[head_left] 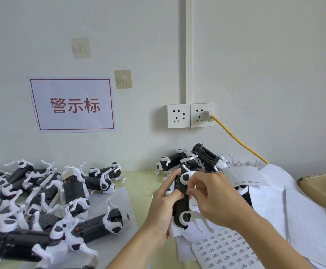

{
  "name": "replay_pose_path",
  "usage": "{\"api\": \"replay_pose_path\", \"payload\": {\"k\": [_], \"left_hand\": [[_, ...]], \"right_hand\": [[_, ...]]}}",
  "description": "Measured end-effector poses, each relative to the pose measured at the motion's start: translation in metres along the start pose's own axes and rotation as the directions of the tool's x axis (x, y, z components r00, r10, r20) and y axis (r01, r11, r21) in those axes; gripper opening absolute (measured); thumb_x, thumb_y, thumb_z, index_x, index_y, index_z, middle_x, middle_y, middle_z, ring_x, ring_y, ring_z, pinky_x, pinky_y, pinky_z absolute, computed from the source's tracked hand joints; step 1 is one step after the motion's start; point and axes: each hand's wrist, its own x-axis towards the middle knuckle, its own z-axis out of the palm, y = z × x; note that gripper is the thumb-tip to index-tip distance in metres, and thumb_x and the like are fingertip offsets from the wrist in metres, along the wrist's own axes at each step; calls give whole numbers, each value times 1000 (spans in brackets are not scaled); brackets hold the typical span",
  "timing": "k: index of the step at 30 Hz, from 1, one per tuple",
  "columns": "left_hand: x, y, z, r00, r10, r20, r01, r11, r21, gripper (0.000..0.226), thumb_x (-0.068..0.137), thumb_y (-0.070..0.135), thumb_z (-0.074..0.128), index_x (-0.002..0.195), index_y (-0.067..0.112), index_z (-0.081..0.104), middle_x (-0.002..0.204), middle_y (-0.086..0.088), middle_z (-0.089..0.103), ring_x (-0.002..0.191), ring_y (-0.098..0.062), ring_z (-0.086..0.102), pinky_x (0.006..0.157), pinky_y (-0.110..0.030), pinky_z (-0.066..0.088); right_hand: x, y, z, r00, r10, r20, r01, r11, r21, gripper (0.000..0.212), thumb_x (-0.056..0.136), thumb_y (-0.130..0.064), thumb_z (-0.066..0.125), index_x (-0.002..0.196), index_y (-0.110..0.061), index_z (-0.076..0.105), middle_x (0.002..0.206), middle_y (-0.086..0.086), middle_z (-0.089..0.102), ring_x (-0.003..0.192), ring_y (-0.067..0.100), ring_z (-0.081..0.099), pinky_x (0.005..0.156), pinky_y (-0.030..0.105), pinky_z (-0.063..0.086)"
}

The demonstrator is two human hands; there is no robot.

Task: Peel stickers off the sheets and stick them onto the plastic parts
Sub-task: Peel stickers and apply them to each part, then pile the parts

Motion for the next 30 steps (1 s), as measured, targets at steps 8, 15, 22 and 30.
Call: {"api": "replay_pose_path", "payload": {"k": [8,15,22,30], "left_hand": [[-1,1,1,1000,-3,1,3,1000,-18,53,92,-2,52,120,40,70,92,-8,74,70,-18,66,69,-29,53],[-1,1,1,1000,9,13,-8,999,-42,55,92,-4,47,118,38,71,99,-10,75,78,-19,70,70,-29,56],[0,1,0,1000,9,11,-8,1000,-23,56,91,-2,50,113,43,73,99,-10,74,72,-19,66,76,-32,53],[0,0,0,1000,7,15,-7,1000,-28,55,92,-3,49,117,41,71,99,-11,74,72,-19,66,71,-31,54]], "right_hand": [[1,-2,1,1000,-9,-11,9,999,-31,25,93,-22,63,73,-33,54,54,-23,52,50,13,45,49,23,35],[1,0,2,996,48,-73,-34,983,181,28,92,-12,67,69,-28,61,54,2,54,50,8,44,53,23,40],[1,0,2,999,22,-37,-19,997,76,27,92,-16,65,70,-29,58,47,-4,47,48,14,40,53,35,41],[0,-2,2,999,36,-34,-34,998,61,29,93,-18,65,69,-32,56,47,-14,48,46,12,41,49,23,33]]}}
